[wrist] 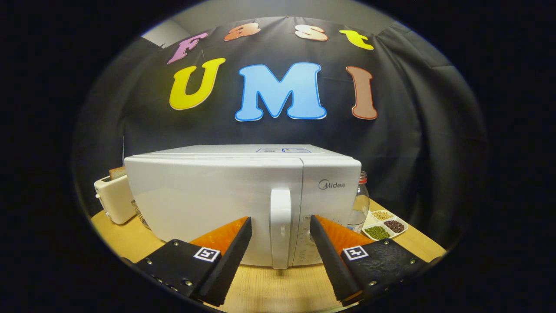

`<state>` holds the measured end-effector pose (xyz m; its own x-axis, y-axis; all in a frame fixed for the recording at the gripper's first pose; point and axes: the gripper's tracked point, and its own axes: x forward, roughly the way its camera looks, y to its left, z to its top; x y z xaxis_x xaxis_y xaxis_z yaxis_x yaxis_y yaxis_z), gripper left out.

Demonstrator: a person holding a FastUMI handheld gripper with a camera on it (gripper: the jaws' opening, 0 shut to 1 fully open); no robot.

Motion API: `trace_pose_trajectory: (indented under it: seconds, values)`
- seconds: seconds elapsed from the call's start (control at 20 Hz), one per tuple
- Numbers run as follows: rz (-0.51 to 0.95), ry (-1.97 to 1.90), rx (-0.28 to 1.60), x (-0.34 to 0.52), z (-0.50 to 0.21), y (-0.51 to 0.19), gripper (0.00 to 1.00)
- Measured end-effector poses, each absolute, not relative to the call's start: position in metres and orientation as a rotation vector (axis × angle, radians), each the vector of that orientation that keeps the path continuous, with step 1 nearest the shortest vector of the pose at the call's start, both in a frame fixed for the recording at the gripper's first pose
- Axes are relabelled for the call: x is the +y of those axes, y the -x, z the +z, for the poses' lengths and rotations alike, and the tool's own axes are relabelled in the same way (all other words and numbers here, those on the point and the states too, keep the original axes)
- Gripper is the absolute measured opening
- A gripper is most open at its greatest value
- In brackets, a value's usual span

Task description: Open the microwave, put the food inside, and close the microwave door.

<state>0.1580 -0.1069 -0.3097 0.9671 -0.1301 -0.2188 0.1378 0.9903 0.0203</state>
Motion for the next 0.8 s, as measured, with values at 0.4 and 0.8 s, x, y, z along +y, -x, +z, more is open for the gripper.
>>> trace_pose_trajectory:
  seconds: [0.4,0.8]
  values:
    - [-0.109,-0.023,0.201,-0.105,-0.335,-0.171,0.76]
    - [-0.070,-0.050,0.214,-0.104,-0.336,-0.169,0.24]
